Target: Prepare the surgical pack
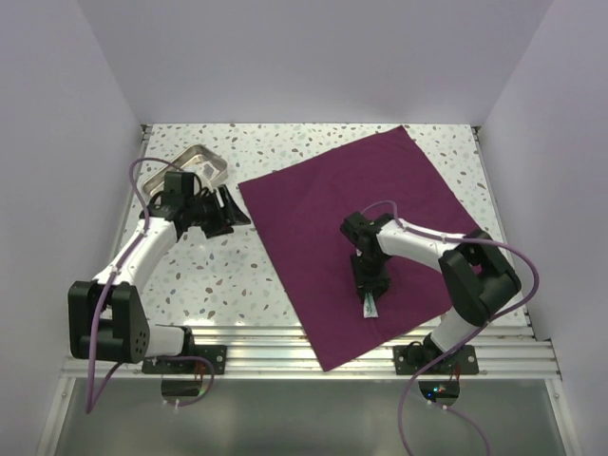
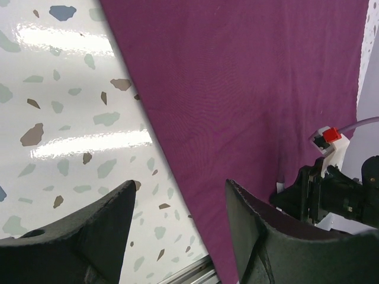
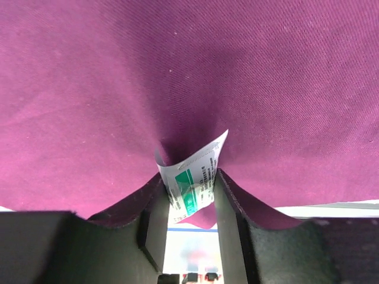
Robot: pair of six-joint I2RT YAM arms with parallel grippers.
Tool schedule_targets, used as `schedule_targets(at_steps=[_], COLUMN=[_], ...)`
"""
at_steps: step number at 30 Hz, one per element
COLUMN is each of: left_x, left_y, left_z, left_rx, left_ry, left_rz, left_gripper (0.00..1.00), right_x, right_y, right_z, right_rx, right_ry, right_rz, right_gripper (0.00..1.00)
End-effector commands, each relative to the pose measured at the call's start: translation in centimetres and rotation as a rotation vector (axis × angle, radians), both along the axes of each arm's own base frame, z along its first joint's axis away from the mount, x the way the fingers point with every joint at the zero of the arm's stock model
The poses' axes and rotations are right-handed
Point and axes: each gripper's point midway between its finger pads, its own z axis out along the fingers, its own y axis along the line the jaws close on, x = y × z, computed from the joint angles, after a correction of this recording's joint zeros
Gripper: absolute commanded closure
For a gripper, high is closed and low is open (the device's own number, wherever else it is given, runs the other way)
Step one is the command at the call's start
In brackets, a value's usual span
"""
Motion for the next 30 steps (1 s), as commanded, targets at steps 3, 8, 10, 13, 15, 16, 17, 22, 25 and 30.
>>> schedule_targets(at_steps=[3,8,10,13,15,16,17,22,25,30], left_x=[0.9,-0.1,-1.5,-2.3,-3.0,-3.0,-3.5,-3.4,-2.9,-2.1], left_y=[-1.9,-6.3,-8.5,-11.3,-12.9,-13.4,-14.2,-16.3,-17.1,-17.9], left_z=[1.8,2.6,2.2,2.8,2.9,2.8,2.9,2.9,3.0,2.1], left_rx=[-0.047,-0.168,-0.220,-0.262,-0.267,-0.270,-0.273,-0.278,-0.297,-0.311], left_ry=[-0.082,-0.128,-0.119,-0.150,-0.160,-0.158,-0.158,-0.170,-0.183,-0.154], left_rz=[-0.086,-0.221,-0.284,-0.358,-0.408,-0.422,-0.452,-0.503,-0.521,-0.533], left_gripper=[0.34,0.32,0.32,0.32,0.31,0.31,0.31,0.30,0.30,0.30], right_x=[1.3,4.2,6.2,8.8,9.8,11.1,11.6,13.9,14.7,15.2], right_y=[0.8,2.8,4.3,6.5,7.6,8.6,9.1,12.5,13.5,14.3], right_z=[1.9,5.1,7.1,9.0,9.2,10.4,10.8,11.5,11.5,11.4], right_rx=[0.014,0.055,0.092,0.147,0.182,0.211,0.224,0.320,0.345,0.382], right_ry=[-0.049,-0.114,-0.158,-0.180,-0.152,-0.187,-0.189,-0.157,-0.149,-0.133], right_rz=[-0.007,-0.002,-0.001,-0.008,-0.024,-0.026,-0.029,-0.057,-0.072,-0.085], right_gripper=[0.63,0.62,0.61,0.60,0.60,0.60,0.60,0.60,0.59,0.60])
